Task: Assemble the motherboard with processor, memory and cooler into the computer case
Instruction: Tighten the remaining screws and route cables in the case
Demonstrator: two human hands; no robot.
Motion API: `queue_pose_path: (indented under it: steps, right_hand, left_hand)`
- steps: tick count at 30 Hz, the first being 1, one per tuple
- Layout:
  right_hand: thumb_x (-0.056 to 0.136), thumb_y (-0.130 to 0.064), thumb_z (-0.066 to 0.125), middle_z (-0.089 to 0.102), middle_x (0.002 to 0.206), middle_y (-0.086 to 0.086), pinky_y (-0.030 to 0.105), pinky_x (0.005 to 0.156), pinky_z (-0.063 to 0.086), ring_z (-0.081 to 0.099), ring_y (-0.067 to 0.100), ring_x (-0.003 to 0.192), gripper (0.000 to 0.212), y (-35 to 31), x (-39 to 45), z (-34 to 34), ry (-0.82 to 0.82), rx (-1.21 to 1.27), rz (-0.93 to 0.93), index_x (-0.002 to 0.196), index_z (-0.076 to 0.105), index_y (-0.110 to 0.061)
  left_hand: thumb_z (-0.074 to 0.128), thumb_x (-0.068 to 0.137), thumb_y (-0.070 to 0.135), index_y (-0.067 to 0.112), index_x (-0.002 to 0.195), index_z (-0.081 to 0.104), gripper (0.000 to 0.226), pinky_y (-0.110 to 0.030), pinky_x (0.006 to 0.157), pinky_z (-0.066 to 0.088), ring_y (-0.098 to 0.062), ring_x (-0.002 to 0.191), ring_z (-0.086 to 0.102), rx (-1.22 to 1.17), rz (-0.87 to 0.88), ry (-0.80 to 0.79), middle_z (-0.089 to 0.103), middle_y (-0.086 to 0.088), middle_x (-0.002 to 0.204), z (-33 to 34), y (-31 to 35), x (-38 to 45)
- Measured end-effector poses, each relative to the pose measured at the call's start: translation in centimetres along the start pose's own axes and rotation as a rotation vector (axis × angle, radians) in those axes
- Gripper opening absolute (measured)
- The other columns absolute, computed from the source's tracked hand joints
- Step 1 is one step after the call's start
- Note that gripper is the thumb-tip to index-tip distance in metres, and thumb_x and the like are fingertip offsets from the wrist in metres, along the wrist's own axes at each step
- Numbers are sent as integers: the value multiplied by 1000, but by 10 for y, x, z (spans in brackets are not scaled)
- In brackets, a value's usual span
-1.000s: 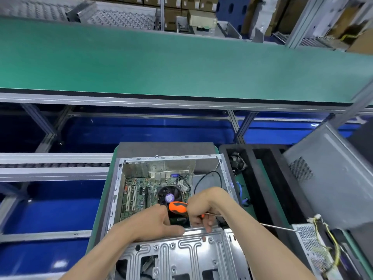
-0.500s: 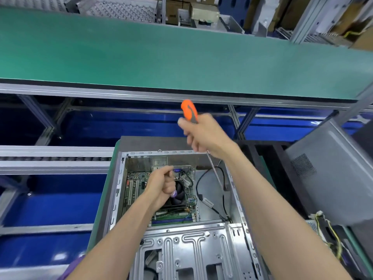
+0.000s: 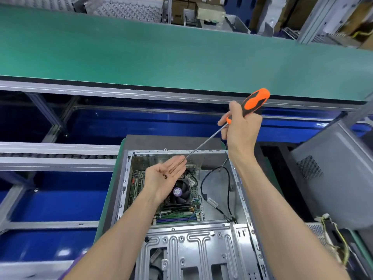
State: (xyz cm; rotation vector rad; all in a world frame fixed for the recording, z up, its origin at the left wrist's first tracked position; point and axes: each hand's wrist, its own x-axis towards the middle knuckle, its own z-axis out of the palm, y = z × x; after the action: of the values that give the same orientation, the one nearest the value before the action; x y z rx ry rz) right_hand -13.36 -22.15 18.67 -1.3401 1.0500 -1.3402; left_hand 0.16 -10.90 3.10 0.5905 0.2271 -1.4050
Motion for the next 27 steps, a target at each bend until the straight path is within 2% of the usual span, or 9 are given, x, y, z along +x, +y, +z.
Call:
queue_pose_path:
  steps: [2, 6, 15, 19, 21, 23, 25, 27]
  right_hand:
    - [88, -33, 54, 56, 48, 15, 24, 39, 35, 44, 24, 32, 48, 0, -4, 3, -19, -6, -10, 43, 58, -17]
    - [91, -30, 53, 54, 46, 8, 21, 38, 34, 44, 24, 31, 50, -3, -7, 6, -10, 4, -5, 42, 55, -17]
    - [90, -28, 53, 53, 45, 10, 22, 39, 34, 43, 25, 30, 48, -5, -2, 1, 16, 8, 6, 44, 54, -13]
    - [90, -27, 53, 53, 45, 11, 21, 38, 33, 42, 25, 30, 47, -7, 1, -3, 45, 19, 14, 45, 53, -12]
    - [91, -25, 53, 54, 47, 10, 21, 37, 32, 41, 24, 30, 45, -10, 4, -7, 65, 42, 11, 49, 52, -10]
    - [92, -25, 53, 54, 49, 10, 22, 36, 32, 41, 24, 30, 43, -13, 7, -12, 75, 43, -1, 53, 52, -6]
    - [92, -25, 53, 54, 48, 9, 21, 37, 33, 42, 24, 30, 44, -15, 9, -14, 84, 34, -13, 53, 52, -5]
    - [92, -24, 52, 53, 47, 9, 22, 37, 33, 41, 24, 30, 44, -16, 9, -16, 86, 25, -24, 51, 52, -6]
  left_hand:
    - [14, 71, -17, -18, 130, 45, 66, -52, 101, 45, -49, 123, 54, -42, -5, -20, 56, -36, 130, -1, 1, 0]
    - [7, 69, -20, -19, 133, 41, 72, -56, 100, 44, -53, 127, 48, -67, -5, -45, 51, -39, 133, -1, 3, -1]
    - [10, 62, -20, -21, 134, 36, 76, -59, 110, 35, -61, 125, 45, -78, -45, -102, 44, -45, 135, -2, 3, -1]
    - [17, 63, -17, -22, 132, 37, 72, -61, 109, 38, -63, 124, 44, -135, -61, -139, 43, -47, 134, -3, 3, -3]
    - [28, 72, -8, -23, 128, 41, 59, -57, 100, 49, -61, 118, 51, -114, -60, -93, 49, -46, 130, -3, 3, -4]
    - [40, 82, 5, -22, 122, 50, 50, -46, 80, 60, -53, 107, 63, -8, -57, 4, 58, -41, 121, -3, 2, -3]
    - [54, 80, 10, -19, 113, 59, 44, -33, 65, 62, -43, 91, 71, 109, -48, 72, 66, -35, 110, -4, 2, -3]
    - [63, 78, 6, -16, 102, 65, 32, -25, 60, 60, -33, 80, 73, 156, -25, 106, 69, -30, 98, -5, 1, -2]
